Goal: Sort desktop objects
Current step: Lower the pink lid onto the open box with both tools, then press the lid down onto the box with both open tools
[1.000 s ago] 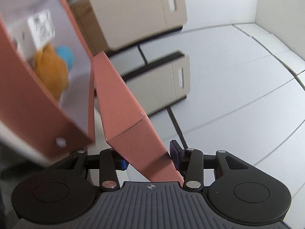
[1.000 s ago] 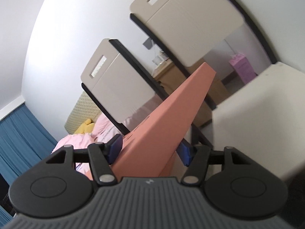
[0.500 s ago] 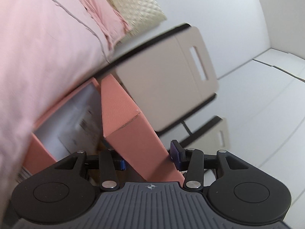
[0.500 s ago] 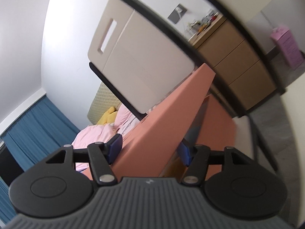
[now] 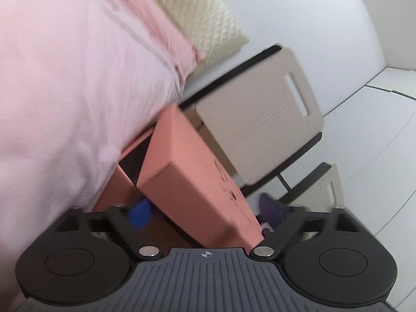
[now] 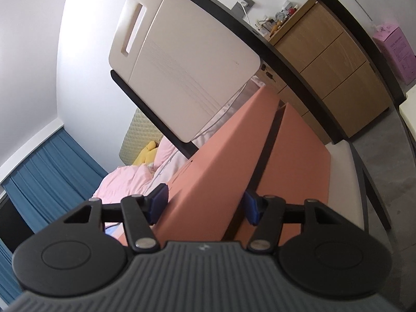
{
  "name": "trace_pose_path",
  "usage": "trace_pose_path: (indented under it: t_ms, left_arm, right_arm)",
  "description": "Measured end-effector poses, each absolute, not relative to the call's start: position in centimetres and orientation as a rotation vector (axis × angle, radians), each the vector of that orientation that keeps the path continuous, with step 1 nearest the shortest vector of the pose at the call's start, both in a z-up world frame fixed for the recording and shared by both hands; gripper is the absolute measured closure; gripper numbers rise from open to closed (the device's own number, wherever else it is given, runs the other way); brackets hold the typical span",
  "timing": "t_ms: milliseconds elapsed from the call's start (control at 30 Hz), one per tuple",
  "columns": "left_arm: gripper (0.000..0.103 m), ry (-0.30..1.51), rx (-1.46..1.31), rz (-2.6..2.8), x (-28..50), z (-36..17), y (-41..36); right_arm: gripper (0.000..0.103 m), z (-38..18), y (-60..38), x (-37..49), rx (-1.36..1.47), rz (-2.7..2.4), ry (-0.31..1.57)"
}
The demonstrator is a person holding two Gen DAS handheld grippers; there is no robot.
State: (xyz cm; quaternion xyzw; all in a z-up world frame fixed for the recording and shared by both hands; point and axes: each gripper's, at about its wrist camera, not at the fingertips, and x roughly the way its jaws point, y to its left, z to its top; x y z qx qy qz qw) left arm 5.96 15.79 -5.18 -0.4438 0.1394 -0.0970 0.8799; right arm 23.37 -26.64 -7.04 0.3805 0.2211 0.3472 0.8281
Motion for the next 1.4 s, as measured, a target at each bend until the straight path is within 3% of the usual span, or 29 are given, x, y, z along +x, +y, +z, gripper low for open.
trace_pose_path:
  t_ms: [300, 467, 600, 633, 667, 733, 1167, 1233, 1400]
  left_arm:
    - [0.014, 0.259, -0.846, 0.008, 3.9, -5.7, 12.8]
    - [0.014, 0.147, -0.76, 0.099, 1.9, -5.1, 11.0]
    - [0.014, 0.095, -0.578, 0.145, 1.8, -4.6, 9.7]
    - [0.014, 0.088, -0.526, 0.143, 2.0, -4.4, 9.4]
    - [0.014, 0.089, -0.484, 0.148, 2.3, -4.3, 9.2]
    - [0.014, 0.092, -0.453, 0.15, 2.5, -4.3, 9.0]
    - [0.019, 0.119, -0.288, 0.199, 4.8, -3.3, 7.5]
    - [0.029, 0.15, -0.261, 0.217, 5.6, -3.5, 7.4]
    - [0.033, 0.214, -0.292, 0.231, 7.6, -3.5, 8.8]
  right_arm:
    - [0.042, -6.8, -26.7, 22.8, 0.771, 0.721, 0.461]
    - [0.042, -6.8, -26.4, 22.8, 0.758, 0.713, 0.458]
    - [0.041, -6.7, -26.6, 22.6, 0.754, 0.709, 0.455]
    - [0.039, -6.6, -26.6, 22.4, 0.753, 0.706, 0.453]
    - [0.028, -6.5, -26.7, 22.1, 0.747, 0.694, 0.454]
    - [0.016, -6.5, -26.7, 21.6, 0.728, 0.64, 0.478]
    - [0.02, -8.5, -26.8, 17.1, 0.744, 0.477, 0.426]
    - [0.028, -8.5, -26.6, 15.8, 0.735, 0.47, 0.408]
    - [0.04, -8.7, -25.4, 14.5, 0.653, 0.456, 0.424]
